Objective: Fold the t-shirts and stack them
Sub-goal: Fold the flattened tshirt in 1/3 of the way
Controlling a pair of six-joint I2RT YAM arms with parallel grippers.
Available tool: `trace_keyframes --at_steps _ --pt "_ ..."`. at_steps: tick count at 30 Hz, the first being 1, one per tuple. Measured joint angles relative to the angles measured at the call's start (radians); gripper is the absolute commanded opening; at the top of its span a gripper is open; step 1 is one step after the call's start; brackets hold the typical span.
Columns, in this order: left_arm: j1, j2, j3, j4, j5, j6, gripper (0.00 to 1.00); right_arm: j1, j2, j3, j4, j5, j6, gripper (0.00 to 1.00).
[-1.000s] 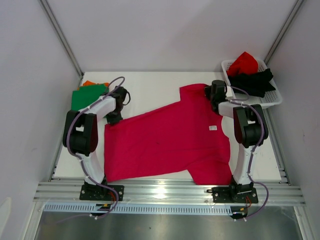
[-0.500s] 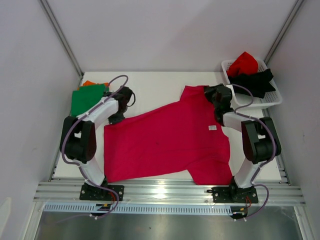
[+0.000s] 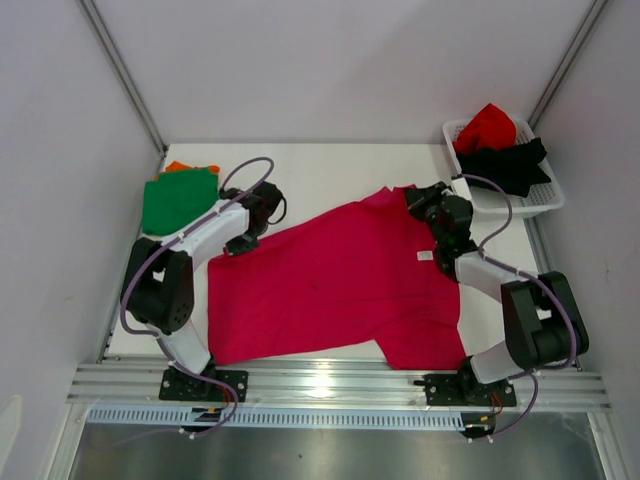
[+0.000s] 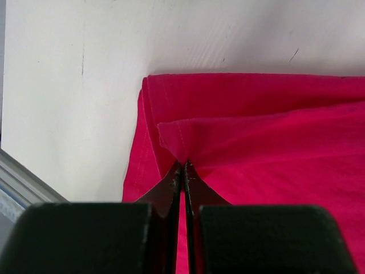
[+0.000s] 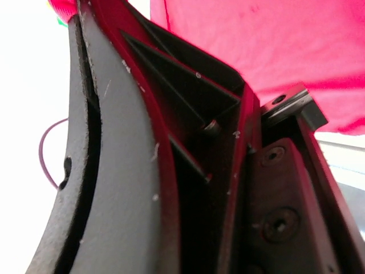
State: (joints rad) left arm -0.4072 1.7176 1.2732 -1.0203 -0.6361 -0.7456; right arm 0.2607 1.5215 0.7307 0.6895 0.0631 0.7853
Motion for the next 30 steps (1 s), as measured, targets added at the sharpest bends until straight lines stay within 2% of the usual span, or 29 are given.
trace_keyframes --at_steps 12,23,30 --pt "-0.005 -0.012 0.01 -0.119 -0.116 -0.072 0.06 0.028 -0.311 -0.151 -0.118 0.105 -0.083 0.0" --pt "0.002 0.013 0.01 -0.182 -0.174 -0.136 0.06 0.021 -0.414 -0.21 -0.229 0.147 -0.131 0.0" --pt "-0.007 0.012 -0.055 -0.185 -0.167 -0.171 0.06 0.045 -0.512 -0.26 -0.292 0.153 -0.131 0.0"
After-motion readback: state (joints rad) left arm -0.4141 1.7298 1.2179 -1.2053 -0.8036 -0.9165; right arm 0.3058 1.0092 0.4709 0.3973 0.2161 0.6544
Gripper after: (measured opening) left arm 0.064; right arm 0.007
